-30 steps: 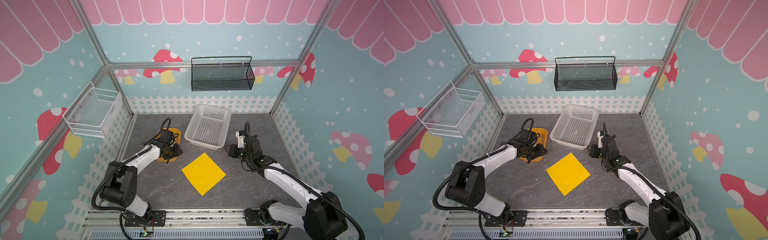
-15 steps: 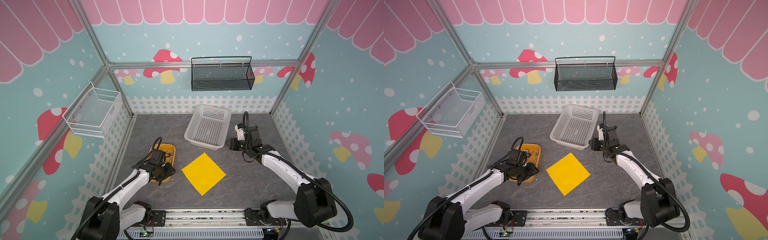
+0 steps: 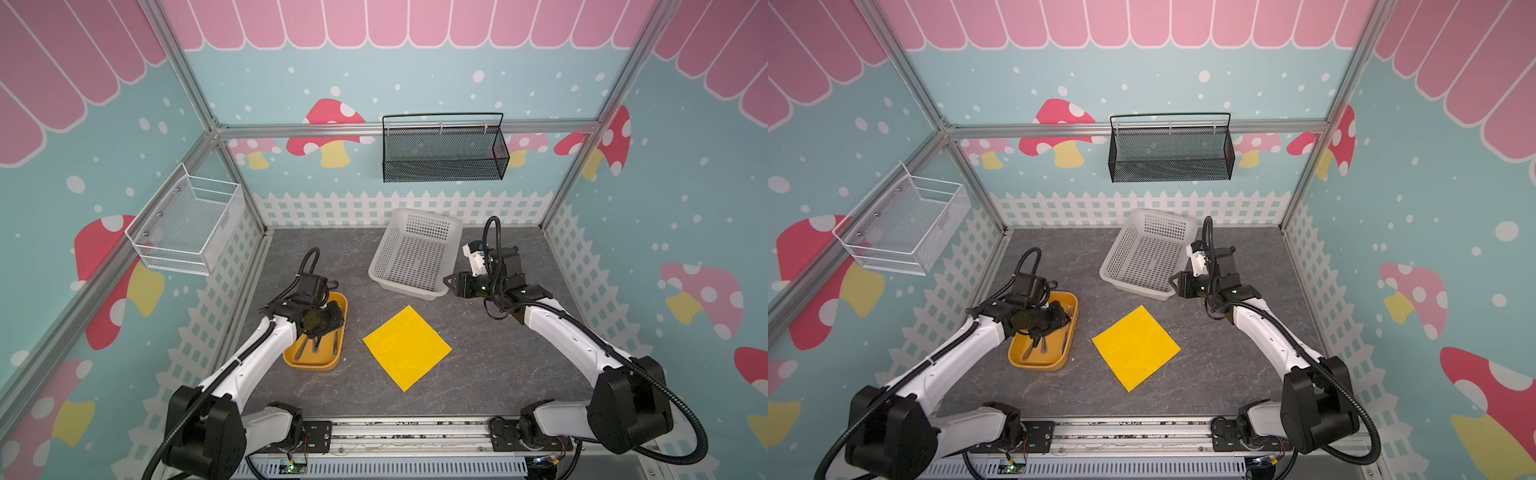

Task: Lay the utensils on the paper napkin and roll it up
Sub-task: 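Grasp the fork in the yellow tray with the left gripper while the right hovers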

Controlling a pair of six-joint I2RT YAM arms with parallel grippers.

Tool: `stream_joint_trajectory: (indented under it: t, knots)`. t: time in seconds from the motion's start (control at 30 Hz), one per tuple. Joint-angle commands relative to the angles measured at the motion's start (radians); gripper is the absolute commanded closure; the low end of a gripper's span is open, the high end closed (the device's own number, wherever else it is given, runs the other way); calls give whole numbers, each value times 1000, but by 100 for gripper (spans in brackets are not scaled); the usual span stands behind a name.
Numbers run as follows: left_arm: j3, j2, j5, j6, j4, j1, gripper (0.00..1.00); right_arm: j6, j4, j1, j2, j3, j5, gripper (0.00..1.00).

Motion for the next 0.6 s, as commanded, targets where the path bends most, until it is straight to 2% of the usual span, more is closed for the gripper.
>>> stream_joint_trajectory:
  t: [0.0, 0.07, 0.1, 0.17, 0.27, 0.43, 0.57]
  knots:
    - [39, 58, -46, 121, -92, 37, 66, -30, 100, 13, -26, -28, -299, 48]
    - [57, 97, -43, 155, -102, 61, 66, -58, 96, 52, -32, -32, -329, 45]
    - [64, 121, -33, 170, -104, 76, 66, -84, 89, 85, -36, -33, -324, 39]
    - [74, 169, -1, 200, -103, 92, 66, -132, 67, 157, -32, -25, -288, 35]
    - [102, 245, 37, 238, -109, 97, 66, -123, 56, 233, -9, -10, -171, 35]
    - [123, 324, 56, 254, -108, 97, 66, -111, 62, 311, 28, 2, -94, 35]
    - [134, 361, 54, 270, -104, 97, 64, -113, 67, 415, 77, 6, 10, 35]
